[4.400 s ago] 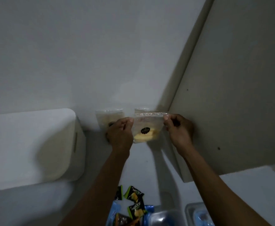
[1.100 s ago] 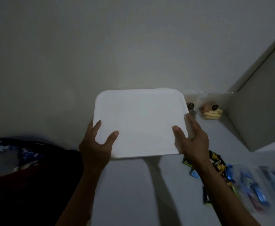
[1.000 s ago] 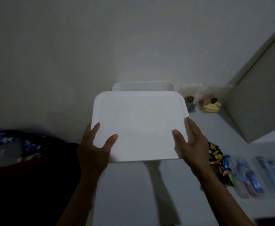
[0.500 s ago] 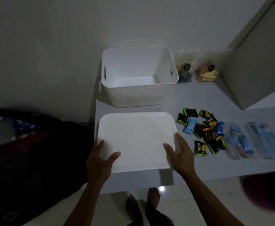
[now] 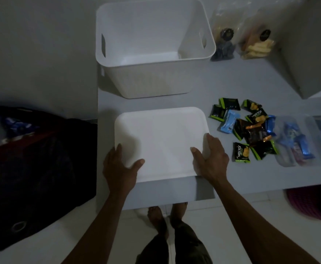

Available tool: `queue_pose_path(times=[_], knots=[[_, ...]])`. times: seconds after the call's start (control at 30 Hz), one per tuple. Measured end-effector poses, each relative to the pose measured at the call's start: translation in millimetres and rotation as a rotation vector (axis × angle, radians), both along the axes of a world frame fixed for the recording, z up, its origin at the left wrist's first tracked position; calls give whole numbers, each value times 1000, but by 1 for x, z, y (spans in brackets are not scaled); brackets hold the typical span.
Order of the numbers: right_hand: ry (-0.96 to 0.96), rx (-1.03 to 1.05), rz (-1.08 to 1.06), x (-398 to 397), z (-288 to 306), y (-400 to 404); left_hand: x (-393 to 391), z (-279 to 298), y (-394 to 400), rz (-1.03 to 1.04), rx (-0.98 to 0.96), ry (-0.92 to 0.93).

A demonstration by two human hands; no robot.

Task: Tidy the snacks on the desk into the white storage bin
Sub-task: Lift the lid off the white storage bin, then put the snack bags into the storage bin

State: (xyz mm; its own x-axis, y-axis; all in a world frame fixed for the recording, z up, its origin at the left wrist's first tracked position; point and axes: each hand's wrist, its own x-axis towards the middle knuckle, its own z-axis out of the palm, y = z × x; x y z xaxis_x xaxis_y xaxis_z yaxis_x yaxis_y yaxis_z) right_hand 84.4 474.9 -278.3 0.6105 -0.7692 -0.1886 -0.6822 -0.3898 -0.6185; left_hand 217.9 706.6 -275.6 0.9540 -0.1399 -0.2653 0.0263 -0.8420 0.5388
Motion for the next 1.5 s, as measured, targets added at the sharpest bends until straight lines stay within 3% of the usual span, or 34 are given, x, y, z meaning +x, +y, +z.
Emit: queue_pose_path(times=[0.37,0.6,0.7,0.83,1.07,1.27,1.5], knots=[[137,-102,108,-4,-3,-2,-7,1,0,-78,86,-63],[210,67,138,1,-1,-2,-5,2,5,-109,121,69],[139,175,49,1,27,-2,-7,31,-1,-105,66,85],[-8,208,-16,0,75,-4,-6,74,-21,-107,-169,31],[-299,295,-114,-1,148,-37,1,149,-94,-200,-408,20],[-441,303,-207,-8,174,-112,-3,175,-183,-318,-509,-30],[-423,248,-215,13,187,-248,14,180,-317,-330,-602,1]])
